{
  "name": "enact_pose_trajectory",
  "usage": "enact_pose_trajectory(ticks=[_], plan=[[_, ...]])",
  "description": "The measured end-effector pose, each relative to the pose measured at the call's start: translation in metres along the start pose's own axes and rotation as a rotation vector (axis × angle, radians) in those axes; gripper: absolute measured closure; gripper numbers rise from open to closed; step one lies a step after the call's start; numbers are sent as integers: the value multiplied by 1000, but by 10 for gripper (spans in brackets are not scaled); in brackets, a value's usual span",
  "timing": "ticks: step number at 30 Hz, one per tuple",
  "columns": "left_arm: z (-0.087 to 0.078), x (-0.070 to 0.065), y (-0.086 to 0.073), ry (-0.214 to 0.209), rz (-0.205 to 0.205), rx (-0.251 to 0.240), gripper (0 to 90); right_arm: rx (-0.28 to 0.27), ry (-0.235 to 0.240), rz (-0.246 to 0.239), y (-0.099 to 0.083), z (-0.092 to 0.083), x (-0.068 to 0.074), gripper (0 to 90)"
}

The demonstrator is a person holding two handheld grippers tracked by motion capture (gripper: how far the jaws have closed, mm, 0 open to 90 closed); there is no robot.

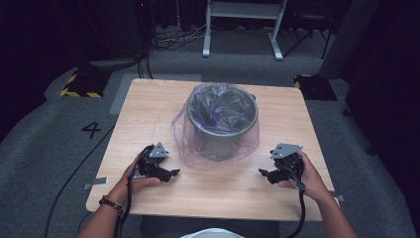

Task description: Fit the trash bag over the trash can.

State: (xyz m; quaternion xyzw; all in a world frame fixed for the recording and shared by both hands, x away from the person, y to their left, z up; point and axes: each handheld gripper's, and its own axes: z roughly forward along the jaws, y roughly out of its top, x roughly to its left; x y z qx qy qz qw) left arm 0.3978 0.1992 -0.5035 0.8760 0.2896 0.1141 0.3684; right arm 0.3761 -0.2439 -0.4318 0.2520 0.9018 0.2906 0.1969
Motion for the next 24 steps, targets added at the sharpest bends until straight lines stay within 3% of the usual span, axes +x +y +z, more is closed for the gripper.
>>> enact_pose_trajectory(ticks=[12, 24], plan=[[0, 0, 0, 1, 1, -1, 149, 0, 14, 28, -18, 3, -1, 217], [0, 0, 0, 0, 0, 0, 149, -8, -5, 70, -40, 1, -2, 214]])
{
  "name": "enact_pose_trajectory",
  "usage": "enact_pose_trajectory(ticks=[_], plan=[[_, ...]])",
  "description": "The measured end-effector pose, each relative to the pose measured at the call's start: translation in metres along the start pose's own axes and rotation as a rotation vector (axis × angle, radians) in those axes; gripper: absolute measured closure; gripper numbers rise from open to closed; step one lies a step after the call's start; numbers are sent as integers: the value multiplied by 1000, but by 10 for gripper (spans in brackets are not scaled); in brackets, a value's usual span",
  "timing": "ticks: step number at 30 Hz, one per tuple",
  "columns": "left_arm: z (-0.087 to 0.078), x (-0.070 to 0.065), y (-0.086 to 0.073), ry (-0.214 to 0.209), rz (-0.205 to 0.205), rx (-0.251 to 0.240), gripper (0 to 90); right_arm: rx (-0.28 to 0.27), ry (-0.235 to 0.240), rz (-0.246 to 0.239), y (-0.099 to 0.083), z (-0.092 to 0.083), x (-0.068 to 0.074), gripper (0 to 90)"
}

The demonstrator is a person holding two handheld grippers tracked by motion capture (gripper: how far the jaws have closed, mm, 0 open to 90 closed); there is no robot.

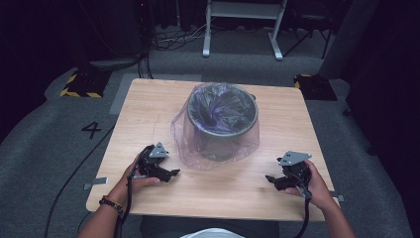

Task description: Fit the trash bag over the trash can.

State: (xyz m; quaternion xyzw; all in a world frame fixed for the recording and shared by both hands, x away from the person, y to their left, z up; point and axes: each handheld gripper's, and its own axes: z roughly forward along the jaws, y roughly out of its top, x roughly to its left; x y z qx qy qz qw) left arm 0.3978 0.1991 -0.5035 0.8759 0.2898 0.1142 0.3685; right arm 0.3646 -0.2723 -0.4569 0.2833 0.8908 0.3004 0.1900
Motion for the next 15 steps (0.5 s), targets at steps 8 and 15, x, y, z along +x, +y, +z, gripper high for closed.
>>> enact_pose_trajectory(ticks=[8, 15], plan=[[0, 0, 0, 0, 0, 0, 149, -21, -28, 43, -17, -4, -6, 214], [0, 0, 0, 0, 0, 0, 149, -38, -35, 81, -30, -8, -11, 214]])
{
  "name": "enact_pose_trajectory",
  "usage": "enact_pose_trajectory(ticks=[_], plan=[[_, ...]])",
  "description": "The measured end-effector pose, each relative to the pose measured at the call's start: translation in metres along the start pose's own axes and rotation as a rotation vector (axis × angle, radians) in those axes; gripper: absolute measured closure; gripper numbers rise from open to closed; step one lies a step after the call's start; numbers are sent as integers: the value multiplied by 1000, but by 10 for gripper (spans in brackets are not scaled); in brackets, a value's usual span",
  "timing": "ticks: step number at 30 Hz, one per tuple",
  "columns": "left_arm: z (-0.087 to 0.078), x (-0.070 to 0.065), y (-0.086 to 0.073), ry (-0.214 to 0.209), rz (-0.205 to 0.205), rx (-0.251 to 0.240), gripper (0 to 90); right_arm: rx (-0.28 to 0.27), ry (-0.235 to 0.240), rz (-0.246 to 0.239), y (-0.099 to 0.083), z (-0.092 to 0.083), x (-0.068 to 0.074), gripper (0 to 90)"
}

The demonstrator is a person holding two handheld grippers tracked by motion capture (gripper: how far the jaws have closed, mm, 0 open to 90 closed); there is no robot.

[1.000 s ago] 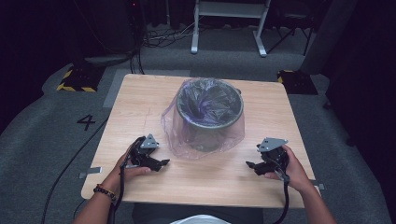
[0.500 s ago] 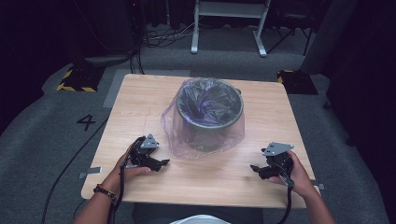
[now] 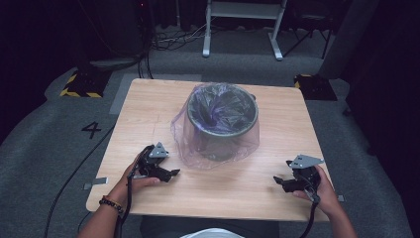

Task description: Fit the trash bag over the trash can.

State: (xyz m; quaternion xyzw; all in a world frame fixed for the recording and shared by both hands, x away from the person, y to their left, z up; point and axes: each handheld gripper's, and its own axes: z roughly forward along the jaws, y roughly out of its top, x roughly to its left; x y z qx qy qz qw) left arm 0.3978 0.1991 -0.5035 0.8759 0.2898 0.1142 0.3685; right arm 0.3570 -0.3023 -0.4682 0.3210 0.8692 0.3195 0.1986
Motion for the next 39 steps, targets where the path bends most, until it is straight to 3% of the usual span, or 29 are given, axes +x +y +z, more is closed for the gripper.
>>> enact_pose_trajectory(ticks=[17, 39], plan=[[0, 0, 0, 1, -1, 0, 149, -28, -28, 60, -24, -9, -12, 214], [0, 0, 0, 0, 0, -1, 149, -41, -101, 187, -56, -16, -32, 216]])
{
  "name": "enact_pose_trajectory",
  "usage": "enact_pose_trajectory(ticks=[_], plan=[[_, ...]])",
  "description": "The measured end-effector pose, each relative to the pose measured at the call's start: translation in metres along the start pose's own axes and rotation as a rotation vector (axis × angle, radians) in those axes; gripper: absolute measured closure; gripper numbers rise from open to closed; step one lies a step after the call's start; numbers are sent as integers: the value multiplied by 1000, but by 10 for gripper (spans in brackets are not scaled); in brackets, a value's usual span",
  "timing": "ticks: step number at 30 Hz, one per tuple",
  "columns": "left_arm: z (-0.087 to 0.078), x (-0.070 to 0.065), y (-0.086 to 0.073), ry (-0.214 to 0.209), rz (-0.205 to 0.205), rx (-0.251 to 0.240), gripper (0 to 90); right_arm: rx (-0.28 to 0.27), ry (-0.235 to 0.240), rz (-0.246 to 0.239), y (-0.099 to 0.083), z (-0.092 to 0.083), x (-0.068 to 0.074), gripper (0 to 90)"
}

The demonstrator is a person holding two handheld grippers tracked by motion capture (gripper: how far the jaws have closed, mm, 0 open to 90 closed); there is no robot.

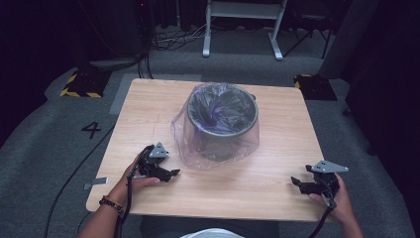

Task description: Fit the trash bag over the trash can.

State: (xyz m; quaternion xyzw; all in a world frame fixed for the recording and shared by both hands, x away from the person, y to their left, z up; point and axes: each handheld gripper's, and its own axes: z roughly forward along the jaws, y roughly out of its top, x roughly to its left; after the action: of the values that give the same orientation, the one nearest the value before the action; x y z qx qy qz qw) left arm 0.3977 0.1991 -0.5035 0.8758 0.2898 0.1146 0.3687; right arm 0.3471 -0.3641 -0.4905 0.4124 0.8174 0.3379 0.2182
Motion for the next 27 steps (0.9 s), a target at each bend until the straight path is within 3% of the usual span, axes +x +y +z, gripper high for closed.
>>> enact_pose_trajectory(ticks=[7, 17, 27], plan=[[0, 0, 0, 0, 0, 0, 149, 5, -34, 65, -8, 4, -11, 216], [0, 0, 0, 0, -1, 1, 149, -10, -41, 142, -13, 7, -21, 188], [0, 0, 0, 0, -1, 1, 149, -8, -63, 162, -13, 7, -25, 186]])
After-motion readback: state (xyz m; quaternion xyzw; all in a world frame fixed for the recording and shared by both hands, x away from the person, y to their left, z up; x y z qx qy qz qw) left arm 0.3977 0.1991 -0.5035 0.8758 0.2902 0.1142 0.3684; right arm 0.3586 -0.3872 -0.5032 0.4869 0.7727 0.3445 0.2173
